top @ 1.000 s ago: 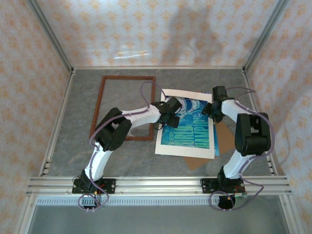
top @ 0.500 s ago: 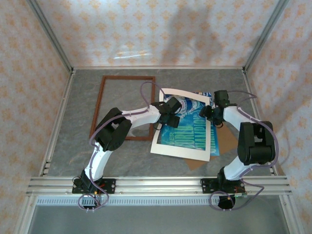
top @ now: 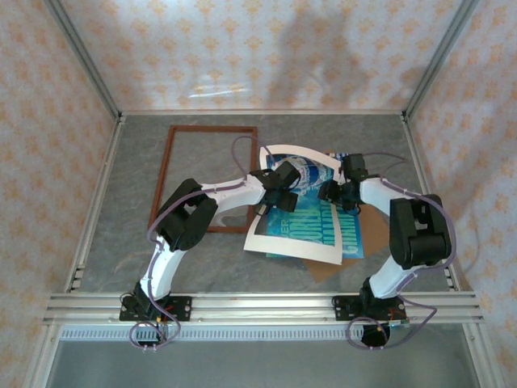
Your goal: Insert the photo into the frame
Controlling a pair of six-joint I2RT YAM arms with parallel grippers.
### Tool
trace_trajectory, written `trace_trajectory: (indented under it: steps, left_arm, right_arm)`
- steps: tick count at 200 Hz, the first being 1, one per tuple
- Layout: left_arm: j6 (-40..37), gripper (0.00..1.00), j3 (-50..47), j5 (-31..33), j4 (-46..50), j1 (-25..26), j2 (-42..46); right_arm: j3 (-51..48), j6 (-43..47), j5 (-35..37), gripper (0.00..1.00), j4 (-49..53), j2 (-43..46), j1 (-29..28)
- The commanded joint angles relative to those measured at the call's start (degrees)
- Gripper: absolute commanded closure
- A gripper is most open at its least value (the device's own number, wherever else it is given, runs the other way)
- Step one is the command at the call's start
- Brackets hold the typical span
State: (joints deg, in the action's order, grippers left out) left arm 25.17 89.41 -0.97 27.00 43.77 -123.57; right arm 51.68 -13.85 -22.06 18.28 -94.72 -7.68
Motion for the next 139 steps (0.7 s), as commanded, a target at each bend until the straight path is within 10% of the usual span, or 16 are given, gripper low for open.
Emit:
trace_trajectory:
  steps: [1,139]
  left_arm:
    - [0.8,0.12,-1.69,-3.2,-1.81,0.26,-0.15]
    - [0.55,0.12,-3.52,-0.31,-1.59,-0.05,4.87]
  right_arm:
    - [2.33,1.09,4.72,0.47,3.03,-1.08,-1.35]
    - [7.9,3.03,23.51,0.83,13.66,-0.85,-4.86]
